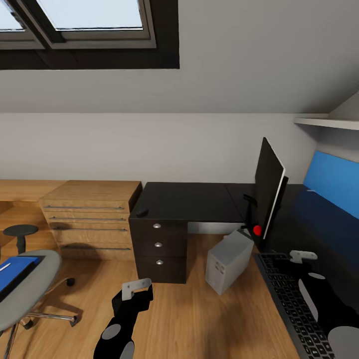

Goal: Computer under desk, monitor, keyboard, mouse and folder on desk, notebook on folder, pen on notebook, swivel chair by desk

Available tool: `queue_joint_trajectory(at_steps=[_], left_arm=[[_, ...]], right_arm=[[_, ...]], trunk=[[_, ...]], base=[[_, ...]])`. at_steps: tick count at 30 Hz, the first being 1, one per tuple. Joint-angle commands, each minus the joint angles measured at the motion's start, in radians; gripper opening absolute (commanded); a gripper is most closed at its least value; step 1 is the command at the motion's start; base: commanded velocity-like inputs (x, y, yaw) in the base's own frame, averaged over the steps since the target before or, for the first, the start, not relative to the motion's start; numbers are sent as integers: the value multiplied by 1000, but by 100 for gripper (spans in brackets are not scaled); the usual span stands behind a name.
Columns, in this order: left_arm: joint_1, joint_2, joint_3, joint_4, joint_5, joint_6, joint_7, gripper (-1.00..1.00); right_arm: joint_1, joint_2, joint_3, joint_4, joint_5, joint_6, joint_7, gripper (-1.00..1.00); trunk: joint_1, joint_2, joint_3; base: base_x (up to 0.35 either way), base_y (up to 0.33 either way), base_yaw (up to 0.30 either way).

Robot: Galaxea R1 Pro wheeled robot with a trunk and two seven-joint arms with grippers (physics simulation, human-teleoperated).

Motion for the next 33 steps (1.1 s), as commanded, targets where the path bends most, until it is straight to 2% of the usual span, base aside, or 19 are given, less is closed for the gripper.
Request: queue_joint_trajectory(at_steps=[1, 18, 33], left_arm=[[-1, 0, -2, -1, 9, 3, 8, 100], [-1, -5, -3, -10, 13, 1, 8, 100], [-1, -6, -3, -10, 13, 1, 8, 100]], right_arm=[[0, 0, -3, -2, 2, 5, 6, 100], [0, 0, -1, 3, 5, 6, 3, 100], [0, -1, -2, 3, 5, 6, 2, 100]], trunk=[[0, -1, -1], [0, -1, -1], [58, -106, -48]], base=[[0, -29, 0], [0, -6, 0], [0, 0, 0]])
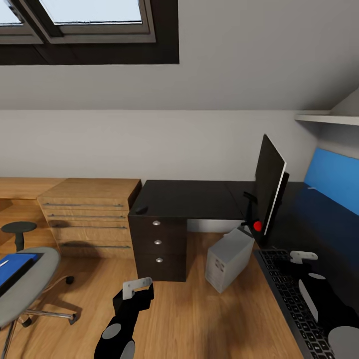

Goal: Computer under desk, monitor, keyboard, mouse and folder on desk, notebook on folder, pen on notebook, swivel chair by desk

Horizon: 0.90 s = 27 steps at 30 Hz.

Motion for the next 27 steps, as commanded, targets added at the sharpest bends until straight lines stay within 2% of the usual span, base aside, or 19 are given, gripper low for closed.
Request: queue_joint_trajectory(at_steps=[1, 22, 27], left_arm=[[-1, 1, -2, -1, 9, 3, 8, 100], [-1, 5, 0, 5, 8, 4, 8, 100], [-1, 6, 0, 7, 6, 3, 8, 100]], right_arm=[[-1, 0, -3, -2, 2, 6, 6, 100], [-1, 0, -4, -2, 2, 6, 6, 100], [-1, 0, -4, -2, 1, 6, 5, 100]], trunk=[[4, -8, -4], [8, -15, -7], [8, -15, -7]], base=[[0, 0, 0], [0, -1, 0], [0, -121, 0]])
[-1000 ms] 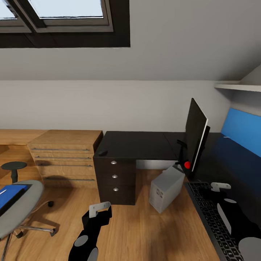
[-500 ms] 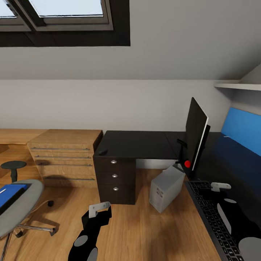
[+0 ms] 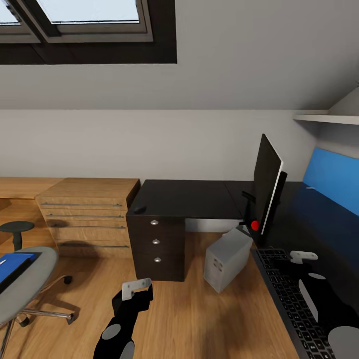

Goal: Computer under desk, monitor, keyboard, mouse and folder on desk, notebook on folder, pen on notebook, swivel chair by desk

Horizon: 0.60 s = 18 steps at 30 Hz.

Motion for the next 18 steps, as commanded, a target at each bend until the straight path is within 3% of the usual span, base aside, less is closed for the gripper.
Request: queue_joint_trajectory(at_steps=[1, 18], left_arm=[[-1, 0, -2, -1, 9, 3, 8, 100], [-1, -2, -1, -3, 11, 3, 8, 100]], right_arm=[[0, 0, -3, -1, 2, 5, 5, 100], [0, 0, -3, -2, 3, 5, 3, 100]], trunk=[[0, -1, -1], [0, -1, -1]], base=[[0, -172, 0], [0, -29, 0]])
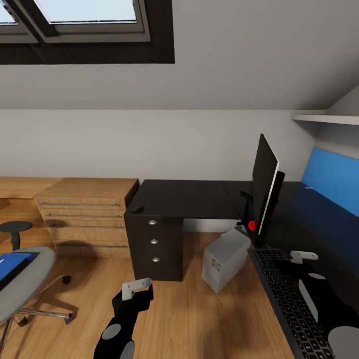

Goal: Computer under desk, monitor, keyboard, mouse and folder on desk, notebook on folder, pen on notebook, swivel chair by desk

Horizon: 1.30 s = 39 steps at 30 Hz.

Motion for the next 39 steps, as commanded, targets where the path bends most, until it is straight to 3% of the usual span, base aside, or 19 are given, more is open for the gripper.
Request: queue_joint_trajectory(at_steps=[1, 9, 30, 39], left_arm=[[-1, 0, -2, -1, 9, 2, 8, 100], [-1, 0, -2, -2, 9, 2, 8, 100], [-1, 3, 3, -2, 10, 4, 8, 100], [-1, 3, 3, -2, 9, 3, 8, 100]], right_arm=[[0, 0, -3, -2, 2, 6, 7, 100], [0, 2, -3, -3, 1, 4, 8, 100], [0, 2, -3, -3, 2, 4, 8, 100], [0, 2, -3, -3, 2, 4, 8, 100]], trunk=[[4, -8, -4], [34, -64, -29], [34, -64, -29], [34, -64, -29]], base=[[0, 0, 0], [0, 0, 0], [-5, 0, 0], [-229, 0, 0]])
